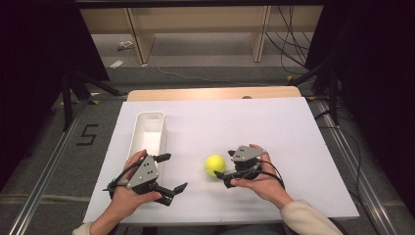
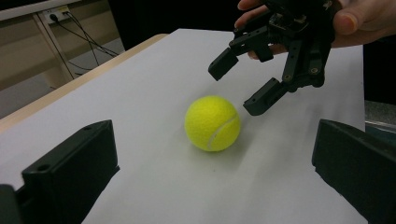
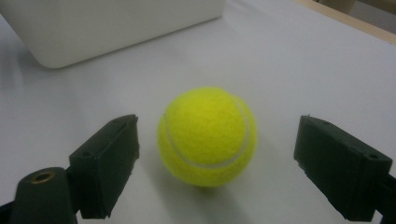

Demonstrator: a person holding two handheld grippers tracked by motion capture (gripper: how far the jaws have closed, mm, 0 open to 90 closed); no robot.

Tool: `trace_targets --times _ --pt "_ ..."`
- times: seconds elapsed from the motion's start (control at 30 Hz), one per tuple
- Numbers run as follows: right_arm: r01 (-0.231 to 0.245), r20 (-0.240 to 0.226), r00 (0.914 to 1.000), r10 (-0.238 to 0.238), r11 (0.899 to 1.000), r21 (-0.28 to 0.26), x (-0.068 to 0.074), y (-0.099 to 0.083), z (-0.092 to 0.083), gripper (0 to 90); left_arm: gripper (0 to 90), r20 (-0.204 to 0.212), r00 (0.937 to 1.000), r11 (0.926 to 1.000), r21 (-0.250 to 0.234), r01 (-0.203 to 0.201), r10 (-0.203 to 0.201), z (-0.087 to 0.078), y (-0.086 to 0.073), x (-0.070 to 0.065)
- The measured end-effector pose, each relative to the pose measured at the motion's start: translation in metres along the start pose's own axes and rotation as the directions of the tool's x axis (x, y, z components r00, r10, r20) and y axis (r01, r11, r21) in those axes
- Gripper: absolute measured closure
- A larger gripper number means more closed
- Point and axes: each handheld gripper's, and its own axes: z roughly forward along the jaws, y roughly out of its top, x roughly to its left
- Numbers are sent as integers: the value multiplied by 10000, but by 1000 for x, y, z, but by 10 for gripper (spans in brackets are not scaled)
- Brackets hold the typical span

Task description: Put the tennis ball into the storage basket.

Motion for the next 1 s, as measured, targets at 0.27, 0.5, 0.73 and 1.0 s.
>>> trace_targets --times 0.27,0.5,0.73,1.0 --pt "-76 -50 10000 77 9999 140 1 1 10 146 0 12 10000 10000 -19 6 -6 0 0 0" --pt "-140 -73 9999 142 9996 228 0 2 16 147 0 22 10000 10000 -19 6 -6 0 0 0" --pt "-132 -104 9999 135 9994 324 0 2 23 146 0 23 10000 10000 -16 4 -4 0 0 0" --pt "-139 -141 9998 145 9992 386 -1 2 28 146 0 15 10000 10000 -25 5 -5 0 0 0"
